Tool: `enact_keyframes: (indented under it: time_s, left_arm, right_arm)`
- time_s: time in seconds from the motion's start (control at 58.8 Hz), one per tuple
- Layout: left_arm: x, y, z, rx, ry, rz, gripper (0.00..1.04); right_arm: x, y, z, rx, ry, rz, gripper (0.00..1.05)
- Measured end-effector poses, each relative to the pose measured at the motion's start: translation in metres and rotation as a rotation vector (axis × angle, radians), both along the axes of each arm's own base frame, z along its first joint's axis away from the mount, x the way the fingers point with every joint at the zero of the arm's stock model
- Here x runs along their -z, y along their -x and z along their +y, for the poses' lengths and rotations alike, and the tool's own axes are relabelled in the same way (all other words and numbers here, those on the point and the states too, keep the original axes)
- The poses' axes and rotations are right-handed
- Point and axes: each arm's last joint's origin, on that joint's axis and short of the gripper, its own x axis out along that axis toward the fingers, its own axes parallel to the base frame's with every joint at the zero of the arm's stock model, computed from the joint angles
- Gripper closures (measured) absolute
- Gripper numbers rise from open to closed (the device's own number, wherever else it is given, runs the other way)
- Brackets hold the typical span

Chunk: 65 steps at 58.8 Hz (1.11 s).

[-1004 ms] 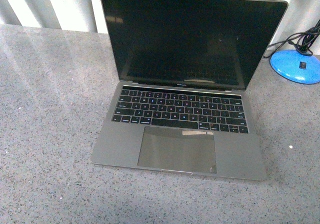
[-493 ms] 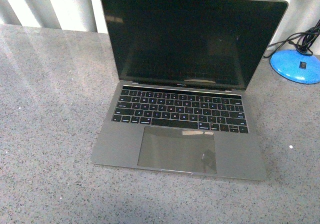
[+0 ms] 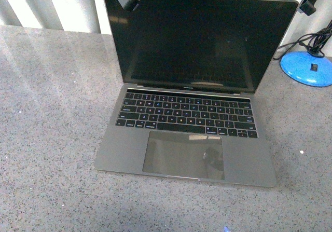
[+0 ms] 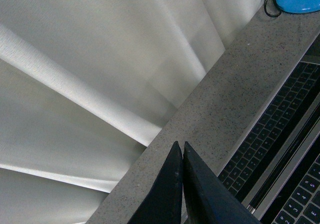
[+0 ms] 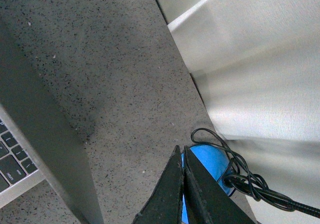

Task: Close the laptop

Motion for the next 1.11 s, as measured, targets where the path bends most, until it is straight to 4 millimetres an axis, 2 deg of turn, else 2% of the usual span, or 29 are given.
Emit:
enact_keyframes:
  time_s: [0.357,0.664,0.902,1.106]
  left_arm:
    - [0.002,-0.015,-0.006,0.031,-0.061,-0.003,1.01]
    - [0.010,-0.021,-0.008,0.054,-0.110,0.022,1.01]
    - [0.014,-0.022,-0.009,0.081,-0.143,0.023,1.01]
    - [0.014,-0.027,-0.010,0.088,-0.156,0.013,1.01]
  right_arm:
    - [-0.005,-0.014,0.003,-0.055,0.039,0.001,1.04]
    - [-0.008,-0.014,0.017,-0.114,0.065,0.005,1.04]
    - [0.005,-0.006,0.033,-0.160,0.086,0.036,1.04]
    - [0.009,-0.004,0.036,-0.169,0.088,0.041,1.04]
